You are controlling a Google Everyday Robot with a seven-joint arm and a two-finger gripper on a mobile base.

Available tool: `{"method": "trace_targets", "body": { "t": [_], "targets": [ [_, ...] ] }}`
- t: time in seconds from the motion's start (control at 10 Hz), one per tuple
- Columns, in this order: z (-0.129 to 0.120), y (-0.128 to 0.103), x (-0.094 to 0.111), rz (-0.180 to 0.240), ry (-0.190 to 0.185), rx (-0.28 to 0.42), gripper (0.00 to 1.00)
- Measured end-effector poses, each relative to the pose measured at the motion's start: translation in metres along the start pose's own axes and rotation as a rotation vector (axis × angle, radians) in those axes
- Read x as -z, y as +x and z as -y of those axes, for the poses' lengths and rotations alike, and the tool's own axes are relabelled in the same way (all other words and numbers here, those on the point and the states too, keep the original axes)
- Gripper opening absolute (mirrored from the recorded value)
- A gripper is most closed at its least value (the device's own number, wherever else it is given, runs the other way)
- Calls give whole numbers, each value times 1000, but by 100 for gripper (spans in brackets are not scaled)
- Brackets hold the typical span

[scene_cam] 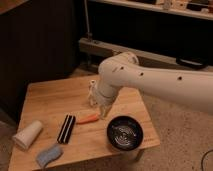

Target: Drag the pepper across the table

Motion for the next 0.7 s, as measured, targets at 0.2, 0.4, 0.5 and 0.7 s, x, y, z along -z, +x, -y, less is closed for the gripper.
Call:
{"method": "trace_targets", "body": {
  "t": [0.2,0.4,0.5,0.7],
  "targets": [
    [-5,7,-38,5,-19,-17,65],
    [-8,15,-73,13,-28,-44,65],
    [-6,19,-86,19,-27,-58,65],
    [6,32,-107,29,-26,-82,65]
  ]
}}
